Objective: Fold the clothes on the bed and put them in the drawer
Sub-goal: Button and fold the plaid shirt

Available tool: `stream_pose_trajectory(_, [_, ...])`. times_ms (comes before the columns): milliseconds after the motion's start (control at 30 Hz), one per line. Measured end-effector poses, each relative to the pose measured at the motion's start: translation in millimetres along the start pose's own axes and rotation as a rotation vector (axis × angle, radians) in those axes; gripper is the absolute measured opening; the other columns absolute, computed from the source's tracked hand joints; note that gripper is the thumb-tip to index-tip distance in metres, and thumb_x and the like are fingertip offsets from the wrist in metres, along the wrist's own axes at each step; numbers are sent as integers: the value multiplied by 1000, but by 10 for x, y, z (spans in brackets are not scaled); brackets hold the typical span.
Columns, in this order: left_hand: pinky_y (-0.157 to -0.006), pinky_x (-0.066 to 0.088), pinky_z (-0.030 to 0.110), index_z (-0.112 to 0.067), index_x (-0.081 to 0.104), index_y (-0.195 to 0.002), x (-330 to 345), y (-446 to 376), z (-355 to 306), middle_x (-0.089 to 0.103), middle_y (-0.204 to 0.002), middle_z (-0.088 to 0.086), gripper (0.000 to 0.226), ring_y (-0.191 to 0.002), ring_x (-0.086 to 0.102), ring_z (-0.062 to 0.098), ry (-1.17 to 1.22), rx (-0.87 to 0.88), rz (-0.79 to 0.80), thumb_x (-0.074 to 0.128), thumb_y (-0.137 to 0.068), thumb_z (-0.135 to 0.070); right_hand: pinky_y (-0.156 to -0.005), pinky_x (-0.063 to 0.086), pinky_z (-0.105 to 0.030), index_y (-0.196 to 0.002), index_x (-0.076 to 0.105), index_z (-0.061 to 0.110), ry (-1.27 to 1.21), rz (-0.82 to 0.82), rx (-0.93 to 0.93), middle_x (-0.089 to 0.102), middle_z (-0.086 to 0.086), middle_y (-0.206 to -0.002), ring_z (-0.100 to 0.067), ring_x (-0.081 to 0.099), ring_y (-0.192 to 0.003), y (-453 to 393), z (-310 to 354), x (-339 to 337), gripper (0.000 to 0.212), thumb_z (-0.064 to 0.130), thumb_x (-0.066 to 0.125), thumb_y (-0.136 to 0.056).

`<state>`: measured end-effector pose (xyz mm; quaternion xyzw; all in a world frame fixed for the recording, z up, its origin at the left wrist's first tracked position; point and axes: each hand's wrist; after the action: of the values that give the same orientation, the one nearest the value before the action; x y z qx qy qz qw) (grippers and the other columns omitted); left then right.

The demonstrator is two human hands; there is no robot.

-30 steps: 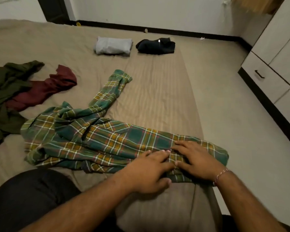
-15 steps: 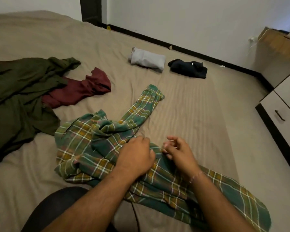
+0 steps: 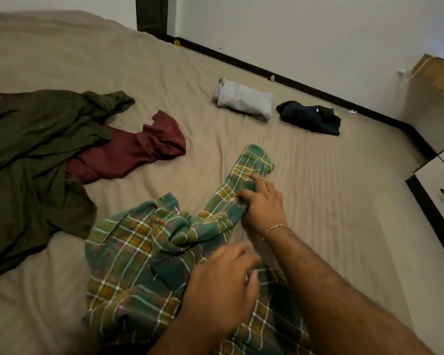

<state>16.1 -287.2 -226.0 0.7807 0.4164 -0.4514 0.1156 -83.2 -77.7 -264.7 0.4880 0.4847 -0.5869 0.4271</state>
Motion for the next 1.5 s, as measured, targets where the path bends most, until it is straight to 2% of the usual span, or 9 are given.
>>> stream_pose_trajectory(100, [-99,48,34,-33,62,-130,-15,-24,97,57,-138,-8,38,-126,52,13,29,48,-301,62,-92,-37,-97,41,-43,-91,63,31,-180,-64,-30,67,-2,-111,-32,59,-111,-121,-123,-228,14,22,60,-81])
stream_pose_trajectory(267, [-126,14,50,-28,6,-162,153,-113,293,-6,-172,8,91,-158,-4,29,-289,-289,67,57,-92,-54,-67,54,-42,-94,61,26,-381,54,34,67,2,-78,-21,64,-74,240,-256,-772,6,31,62,-92])
stream_pose_trajectory(367, [-121,27,52,-25,23,-159,172,-130,269,14,-170,10,85,-156,15,31,-309,-301,3,62,-88,-49,-56,51,-33,-91,55,32,80,76,-121,61,9,-74,-12,58,-66,605,-311,-1106,35,66,60,-85])
stream_pose_trajectory(467, [-107,42,50,-19,44,-147,138,-115,277,44,-153,10,66,-137,42,32,-334,-294,-130,63,-84,-25,-53,43,-30,-103,54,32,381,80,-150,58,8,-92,-16,59,-74,1009,-365,-1329,25,50,65,-89])
stream_pose_trajectory(767, [-85,47,49,-17,69,-108,-244,148,126,58,-121,10,43,-108,50,35,-363,-148,-374,71,-69,2,-57,49,-33,-84,60,31,382,-148,263,55,10,-71,-19,56,-67,2287,-1049,-2156,22,50,71,-80])
stream_pose_trajectory(900, [-86,50,47,-23,72,-120,-414,271,85,61,-123,4,49,-111,52,32,-424,-124,-191,67,-75,-5,-59,32,-30,-84,64,31,373,-292,394,53,9,-70,-19,46,-67,2853,-1369,-2171,12,39,74,-82])
stream_pose_trajectory(1100, [-112,41,49,-36,37,-155,-398,449,-37,36,-159,-1,66,-144,36,26,-525,-194,400,52,-92,-21,-78,54,-35,-77,75,23,-509,-199,697,75,3,-80,-20,71,-83,3470,-1906,-1727,23,1,69,-83])
stream_pose_trajectory(1233, [-116,32,56,-36,36,-152,-396,456,-105,31,-162,-1,65,-148,32,25,-589,-212,433,56,-91,-42,-70,57,-35,-89,74,8,-909,-285,762,74,-14,-84,-23,68,-74,3700,-1921,-1436,24,-11,59,-90])
stream_pose_trajectory(1500, [-127,12,48,-25,49,-150,-184,460,-402,35,-164,-2,73,-151,33,17,-634,-21,369,42,-86,-61,-82,54,-35,-90,73,16,-917,-387,707,74,-1,-90,-19,69,-86,3791,-1977,-1123,17,1,67,-93])
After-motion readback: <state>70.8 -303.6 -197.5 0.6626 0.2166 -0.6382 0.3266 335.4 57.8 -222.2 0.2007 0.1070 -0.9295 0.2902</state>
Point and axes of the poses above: each hand's wrist, its own y-axis away from the middle knuckle, its own x-axis out of the palm, z = x × y
